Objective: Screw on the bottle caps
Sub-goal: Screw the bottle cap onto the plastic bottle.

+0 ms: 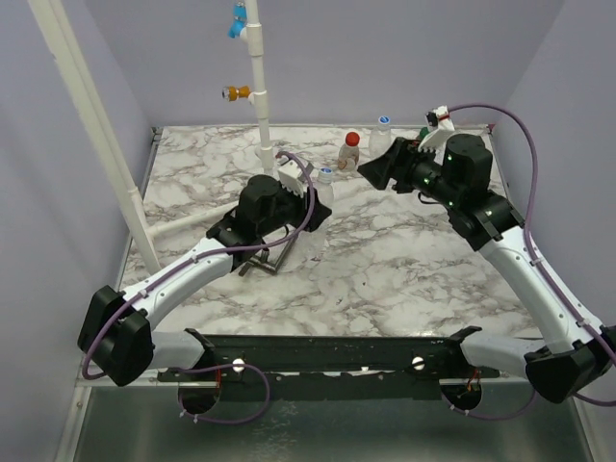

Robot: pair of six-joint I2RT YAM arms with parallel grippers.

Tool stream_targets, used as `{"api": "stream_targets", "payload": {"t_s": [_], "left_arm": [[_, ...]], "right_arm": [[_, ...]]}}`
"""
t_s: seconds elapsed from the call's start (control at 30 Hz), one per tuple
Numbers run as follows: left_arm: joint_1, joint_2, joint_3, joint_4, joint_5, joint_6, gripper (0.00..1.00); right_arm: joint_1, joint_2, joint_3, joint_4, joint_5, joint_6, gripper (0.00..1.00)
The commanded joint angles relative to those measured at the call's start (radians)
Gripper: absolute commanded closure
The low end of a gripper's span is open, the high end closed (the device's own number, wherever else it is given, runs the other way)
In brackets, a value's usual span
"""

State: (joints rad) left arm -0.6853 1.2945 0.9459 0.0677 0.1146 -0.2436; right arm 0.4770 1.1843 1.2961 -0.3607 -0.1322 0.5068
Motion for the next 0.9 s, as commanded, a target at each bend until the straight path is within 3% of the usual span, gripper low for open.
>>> {"api": "stream_targets", "payload": {"t_s": [0.0,0.17,0.4,0.67,0.87], "left_arm": [[0.061,-0.064,-0.062,0.131,0.473,-0.098,1.0],[0.086,-0.044,-0.087,0.304,0.726,-0.288,1.0],[0.086,-0.02,-0.104,0.439,0.809,-0.42,1.0],[0.085,-0.004,-0.107,0.484,0.845,-0.471,1.0],[0.086,0.009,-0.108,0.497,0.865,-0.488,1.0]], "right_arm": [[-0.09,-0.041,-0.104,0.214,-0.492,-0.059,0.23],[-0.124,-0.04,-0.199,0.453,-0.731,0.003,0.16],[-0.124,0.039,-0.307,0.858,-0.904,0.255,0.14],[-0.124,0.105,-0.403,1.259,-0.962,0.534,0.22],[-0.124,0.11,-0.418,1.336,-0.926,0.589,0.26]]}}
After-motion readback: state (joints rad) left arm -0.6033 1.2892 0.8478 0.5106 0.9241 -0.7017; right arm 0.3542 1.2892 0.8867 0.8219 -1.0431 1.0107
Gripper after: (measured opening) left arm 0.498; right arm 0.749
